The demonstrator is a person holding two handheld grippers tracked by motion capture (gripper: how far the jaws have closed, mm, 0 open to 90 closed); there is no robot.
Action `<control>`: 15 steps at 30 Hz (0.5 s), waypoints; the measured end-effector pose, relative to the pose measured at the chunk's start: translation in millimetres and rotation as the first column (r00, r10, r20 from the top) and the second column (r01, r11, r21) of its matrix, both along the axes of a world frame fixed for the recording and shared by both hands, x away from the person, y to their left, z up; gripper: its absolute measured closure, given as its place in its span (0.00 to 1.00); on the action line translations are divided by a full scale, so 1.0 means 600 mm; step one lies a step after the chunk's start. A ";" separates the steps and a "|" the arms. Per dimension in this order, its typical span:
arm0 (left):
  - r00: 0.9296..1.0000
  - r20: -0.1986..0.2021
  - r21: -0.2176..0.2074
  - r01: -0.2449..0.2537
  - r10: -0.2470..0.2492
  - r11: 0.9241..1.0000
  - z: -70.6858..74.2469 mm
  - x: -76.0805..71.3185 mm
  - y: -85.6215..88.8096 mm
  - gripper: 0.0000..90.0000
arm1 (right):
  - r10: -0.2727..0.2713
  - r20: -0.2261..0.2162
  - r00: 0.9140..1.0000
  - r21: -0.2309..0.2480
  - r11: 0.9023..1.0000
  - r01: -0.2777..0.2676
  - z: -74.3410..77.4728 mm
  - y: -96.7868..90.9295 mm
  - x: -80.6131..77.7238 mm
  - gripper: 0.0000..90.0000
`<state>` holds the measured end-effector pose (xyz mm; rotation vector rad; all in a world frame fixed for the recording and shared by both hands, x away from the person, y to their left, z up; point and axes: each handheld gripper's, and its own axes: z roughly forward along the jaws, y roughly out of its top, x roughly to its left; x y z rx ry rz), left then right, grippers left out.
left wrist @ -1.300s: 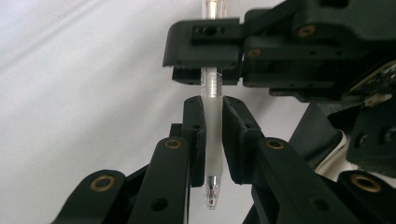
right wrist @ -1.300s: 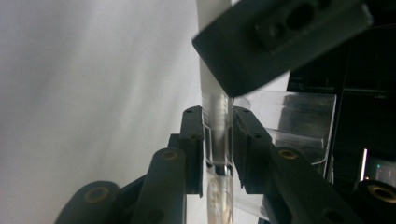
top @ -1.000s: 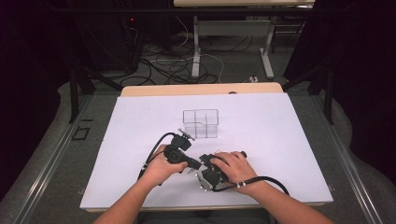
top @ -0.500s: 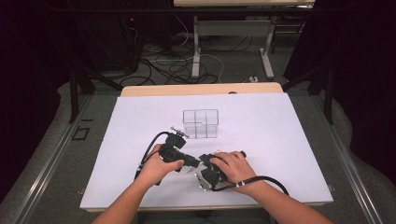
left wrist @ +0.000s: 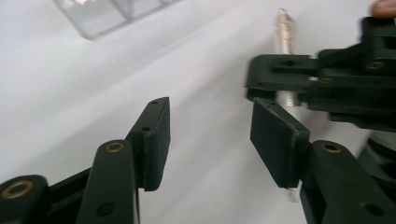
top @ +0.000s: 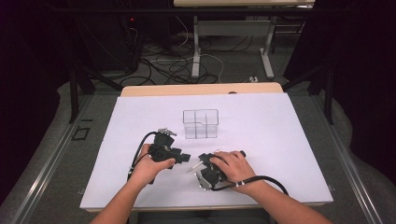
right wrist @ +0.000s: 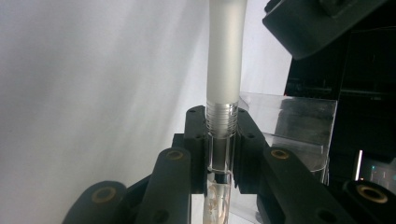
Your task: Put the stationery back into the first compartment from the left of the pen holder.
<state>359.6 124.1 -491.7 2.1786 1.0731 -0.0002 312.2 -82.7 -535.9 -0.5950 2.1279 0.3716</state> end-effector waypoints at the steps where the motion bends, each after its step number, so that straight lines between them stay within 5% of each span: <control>1: 1.000 0.011 -0.007 -0.008 0.009 1.000 0.000 -0.002 0.002 0.52 | -0.001 -0.004 1.000 0.000 1.000 0.001 0.000 0.000 0.001 0.87; 7: 0.996 0.067 -0.029 -0.052 0.054 0.998 -0.004 -0.006 0.021 0.48 | 0.019 0.018 1.000 0.046 0.999 -0.019 0.008 -0.001 0.005 0.87; 8: 0.995 0.073 -0.032 -0.064 0.066 0.997 -0.005 -0.006 0.026 0.47 | 0.023 0.027 0.999 0.087 0.996 -0.026 0.007 -0.002 0.006 0.87; 12: 0.990 0.084 -0.023 -0.114 0.116 0.993 -0.013 -0.003 0.041 0.40 | 0.009 -0.016 1.000 0.134 0.991 -0.007 0.013 -0.003 0.013 0.87; 15: 0.985 0.098 -0.032 -0.142 0.144 0.989 -0.018 -0.002 0.050 0.38 | -0.009 -0.055 0.998 0.205 0.979 0.020 0.014 -0.004 0.018 0.87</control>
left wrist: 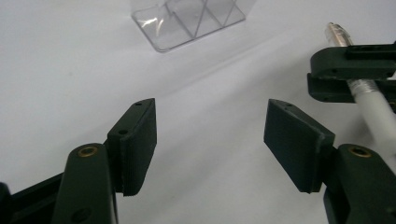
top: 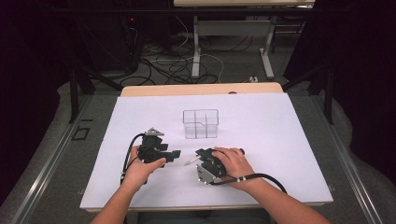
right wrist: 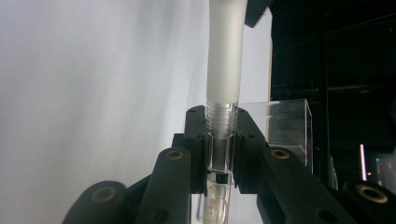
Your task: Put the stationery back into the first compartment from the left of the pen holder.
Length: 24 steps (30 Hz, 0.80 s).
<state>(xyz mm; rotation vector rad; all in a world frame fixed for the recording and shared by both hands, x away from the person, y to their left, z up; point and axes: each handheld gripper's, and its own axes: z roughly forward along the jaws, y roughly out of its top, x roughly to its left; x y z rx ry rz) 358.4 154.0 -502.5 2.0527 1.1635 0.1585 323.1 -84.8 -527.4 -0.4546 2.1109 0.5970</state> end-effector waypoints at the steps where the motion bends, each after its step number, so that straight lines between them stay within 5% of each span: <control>1: 1.000 0.006 -0.003 -0.012 0.012 1.000 -0.002 0.000 0.002 0.34 | 0.002 -0.013 1.000 0.017 1.000 -0.002 0.001 0.000 0.003 0.87; 5: 0.999 0.030 0.004 -0.031 0.031 1.000 -0.007 0.002 0.008 0.22 | -0.012 -0.041 0.999 0.116 0.993 0.017 0.006 -0.001 0.012 0.87; 6: 0.999 0.028 -0.003 -0.043 0.043 0.999 -0.008 0.001 0.007 0.20 | -0.026 -0.078 0.997 0.128 0.991 0.036 0.008 -0.001 0.013 0.87; 13: 0.999 0.040 -0.013 -0.034 0.034 0.999 -0.014 0.004 0.009 0.13 | -0.048 -0.181 0.982 0.276 0.956 0.098 0.014 -0.003 0.032 0.87; 19: 0.998 0.058 -0.019 -0.027 0.028 0.999 -0.020 0.004 0.003 0.04 | -0.055 -0.256 0.965 0.391 0.907 0.155 0.022 -0.004 0.049 0.87; 24: 0.996 0.073 -0.016 -0.057 0.058 0.998 -0.021 0.003 0.006 0.04 | -0.057 -0.334 0.941 0.494 0.840 0.226 0.035 -0.008 0.067 0.87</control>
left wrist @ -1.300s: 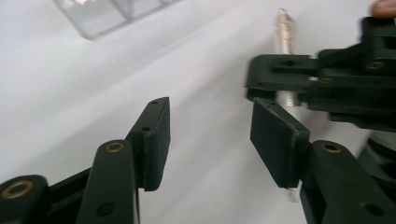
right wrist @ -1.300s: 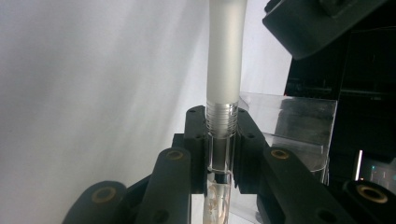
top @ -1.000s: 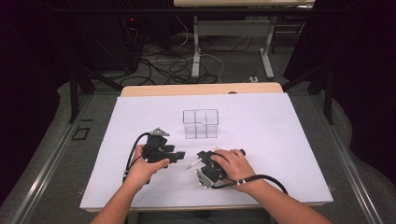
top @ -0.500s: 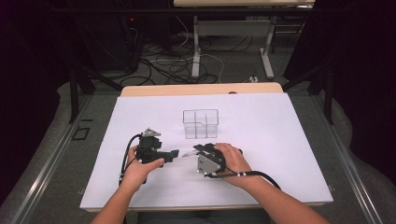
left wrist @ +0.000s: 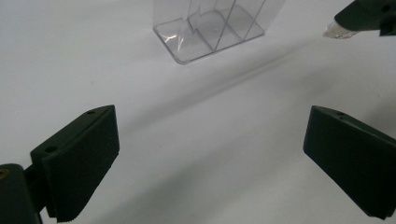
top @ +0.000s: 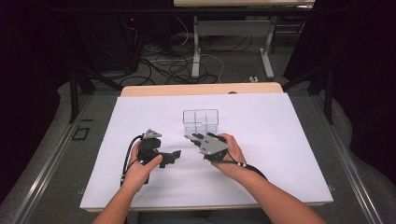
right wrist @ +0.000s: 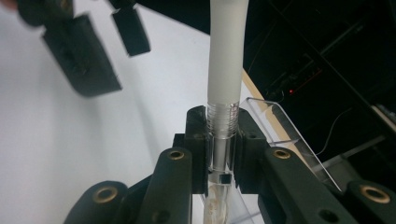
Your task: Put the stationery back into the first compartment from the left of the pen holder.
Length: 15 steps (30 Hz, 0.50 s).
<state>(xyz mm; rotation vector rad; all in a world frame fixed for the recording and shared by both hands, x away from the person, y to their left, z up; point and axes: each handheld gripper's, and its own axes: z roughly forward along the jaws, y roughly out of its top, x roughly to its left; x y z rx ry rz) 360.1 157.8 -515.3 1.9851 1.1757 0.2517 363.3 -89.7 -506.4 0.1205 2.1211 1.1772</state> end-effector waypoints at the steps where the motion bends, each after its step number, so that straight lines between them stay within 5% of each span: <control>1: 1.000 0.004 0.000 -0.011 0.011 1.000 0.000 0.001 0.002 0.04 | -0.005 -0.021 1.000 0.031 1.000 0.006 0.003 -0.001 0.005 0.87; 7: 0.999 -0.006 0.004 -0.050 0.050 0.999 -0.008 0.003 0.012 0.00 | -0.036 -0.139 0.990 0.172 0.983 0.060 0.010 -0.007 0.029 0.87; 15: 0.999 -0.004 0.009 -0.044 0.044 0.999 -0.013 0.001 0.016 0.00 | -0.049 -0.252 0.967 0.301 0.945 0.126 0.019 -0.008 0.048 0.87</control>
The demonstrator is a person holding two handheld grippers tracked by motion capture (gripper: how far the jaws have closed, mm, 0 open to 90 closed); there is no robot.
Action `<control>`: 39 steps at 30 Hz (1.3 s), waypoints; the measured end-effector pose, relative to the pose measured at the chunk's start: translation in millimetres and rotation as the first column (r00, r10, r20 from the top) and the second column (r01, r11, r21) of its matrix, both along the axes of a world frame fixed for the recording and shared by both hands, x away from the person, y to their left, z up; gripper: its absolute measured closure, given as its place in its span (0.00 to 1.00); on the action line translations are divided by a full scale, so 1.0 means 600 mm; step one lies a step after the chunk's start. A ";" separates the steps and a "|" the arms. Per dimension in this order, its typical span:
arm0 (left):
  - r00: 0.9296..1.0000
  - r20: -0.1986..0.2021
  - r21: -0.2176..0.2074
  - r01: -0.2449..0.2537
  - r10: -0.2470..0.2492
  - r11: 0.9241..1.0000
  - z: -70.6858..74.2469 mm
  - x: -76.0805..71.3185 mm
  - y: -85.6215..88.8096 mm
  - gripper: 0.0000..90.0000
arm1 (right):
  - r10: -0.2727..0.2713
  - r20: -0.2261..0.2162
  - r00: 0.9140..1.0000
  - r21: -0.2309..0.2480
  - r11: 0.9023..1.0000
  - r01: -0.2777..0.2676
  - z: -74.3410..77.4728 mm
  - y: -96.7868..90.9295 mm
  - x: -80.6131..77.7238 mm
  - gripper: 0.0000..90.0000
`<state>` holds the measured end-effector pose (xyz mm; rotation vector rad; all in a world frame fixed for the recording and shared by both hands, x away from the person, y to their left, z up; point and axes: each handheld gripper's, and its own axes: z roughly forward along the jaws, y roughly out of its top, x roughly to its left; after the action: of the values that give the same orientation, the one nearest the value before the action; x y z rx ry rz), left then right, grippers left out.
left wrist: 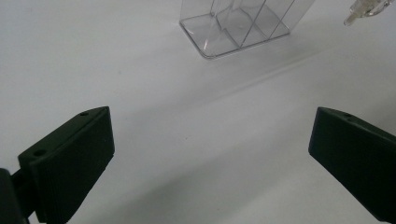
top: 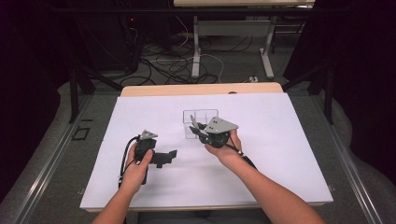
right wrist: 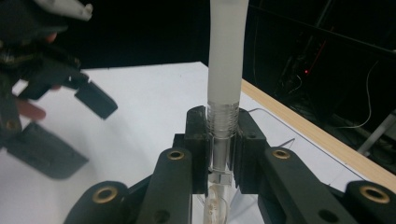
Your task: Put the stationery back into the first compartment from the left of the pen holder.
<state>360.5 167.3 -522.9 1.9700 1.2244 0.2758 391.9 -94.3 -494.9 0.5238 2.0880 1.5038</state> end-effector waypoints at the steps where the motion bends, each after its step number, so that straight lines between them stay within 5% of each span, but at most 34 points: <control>1: 1.000 0.000 -0.001 -0.002 0.002 1.000 0.000 0.000 0.000 0.00 | -0.001 -0.010 1.000 0.012 1.000 0.002 0.002 0.001 0.002 0.87; 9: 1.000 0.002 0.005 -0.006 0.006 1.000 0.000 -0.001 0.003 0.00 | -0.029 -0.060 0.998 0.100 0.994 0.035 0.020 0.009 0.025 0.87; 22: 1.000 0.006 0.007 -0.008 0.007 1.000 0.000 -0.001 0.009 0.00 | -0.060 -0.094 0.994 0.142 0.987 0.073 0.048 0.032 0.064 0.87; 39: 1.000 0.001 0.004 -0.003 0.003 1.000 -0.002 -0.001 0.008 0.00 | -0.140 -0.152 0.978 0.203 0.964 0.170 0.043 0.043 0.107 0.87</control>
<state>360.2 172.3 -524.3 1.9715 1.2274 0.2810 456.0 -68.3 -468.9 0.8739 1.9412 1.6507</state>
